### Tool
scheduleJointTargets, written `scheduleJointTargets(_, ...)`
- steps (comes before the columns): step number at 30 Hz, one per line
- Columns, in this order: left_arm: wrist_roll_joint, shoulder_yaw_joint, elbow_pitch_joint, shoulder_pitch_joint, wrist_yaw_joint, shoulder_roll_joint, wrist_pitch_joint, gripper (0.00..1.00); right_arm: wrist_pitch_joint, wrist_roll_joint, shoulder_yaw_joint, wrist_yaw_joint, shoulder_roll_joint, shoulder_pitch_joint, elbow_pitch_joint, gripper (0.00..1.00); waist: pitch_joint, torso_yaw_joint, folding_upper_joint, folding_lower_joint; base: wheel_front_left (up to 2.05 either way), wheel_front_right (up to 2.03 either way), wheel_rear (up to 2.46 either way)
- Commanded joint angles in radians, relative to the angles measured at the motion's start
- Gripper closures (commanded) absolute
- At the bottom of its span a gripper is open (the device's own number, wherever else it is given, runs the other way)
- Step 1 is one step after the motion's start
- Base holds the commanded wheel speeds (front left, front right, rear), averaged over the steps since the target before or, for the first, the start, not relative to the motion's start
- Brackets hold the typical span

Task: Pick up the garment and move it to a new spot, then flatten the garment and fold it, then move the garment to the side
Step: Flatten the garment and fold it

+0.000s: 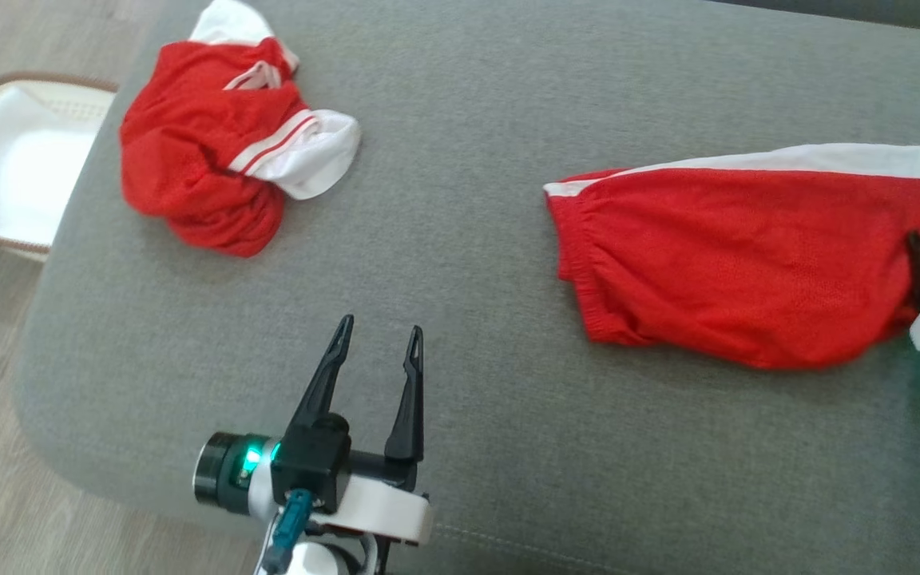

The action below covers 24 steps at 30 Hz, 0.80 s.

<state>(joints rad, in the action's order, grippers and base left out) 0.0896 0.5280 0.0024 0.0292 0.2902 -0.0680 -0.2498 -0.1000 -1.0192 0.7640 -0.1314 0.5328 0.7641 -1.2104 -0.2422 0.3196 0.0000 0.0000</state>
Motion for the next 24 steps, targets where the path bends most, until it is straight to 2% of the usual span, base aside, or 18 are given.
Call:
scheduleJointTargets(1,-0.010,-0.032,-0.039,0.016,-0.001,0.005,-0.012,0.00,0.019,0.005,0.017,0.001,0.004,0.001,-0.002,0.00,-0.006,0.009,0.0000,0.0000,0.00,0.00,0.00)
scheduleJointTargets(2,-0.012,-0.033,-0.038,0.014,-0.002,0.006,-0.012,0.00,0.036,0.004,0.020,0.001,-0.001,-0.002,-0.008,0.04,-0.006,0.011,0.0000,0.0000,0.00,0.00,0.00)
scheduleJointTargets(3,-0.014,-0.034,-0.037,0.012,-0.003,0.007,-0.012,0.00,0.050,0.002,0.022,0.001,-0.005,-0.005,-0.012,0.31,-0.006,0.011,0.0000,0.0000,0.00,0.00,0.00)
scheduleJointTargets(5,-0.018,-0.038,-0.035,0.009,-0.002,0.008,-0.012,0.00,0.061,-0.001,0.026,0.001,-0.010,-0.008,-0.012,0.95,-0.005,0.005,0.0000,0.0000,0.00,0.00,0.00)
scheduleJointTargets(6,-0.019,-0.039,-0.034,0.008,-0.002,0.008,-0.012,0.00,0.060,-0.002,0.027,0.001,-0.011,-0.008,-0.009,1.00,-0.004,-0.001,0.0000,0.0000,0.00,0.00,0.00)
scheduleJointTargets(13,-0.028,-0.052,-0.021,0.008,-0.016,0.010,-0.012,0.00,0.017,0.006,0.034,0.001,0.008,0.007,-0.006,1.00,0.016,-0.078,0.0000,0.0000,0.00,0.00,0.00)
scheduleJointTargets(17,-0.034,-0.059,-0.014,0.010,-0.024,0.010,-0.012,0.00,-0.007,0.032,0.045,0.001,0.038,0.040,-0.018,1.00,0.028,-0.135,0.0000,0.0000,0.00,0.00,0.00)
scheduleJointTargets(24,-0.039,-0.059,-0.011,0.014,-0.030,0.012,-0.012,0.00,-0.032,0.099,0.078,0.001,0.098,0.113,-0.044,1.00,0.040,-0.192,0.0000,0.0000,0.00,0.00,0.00)
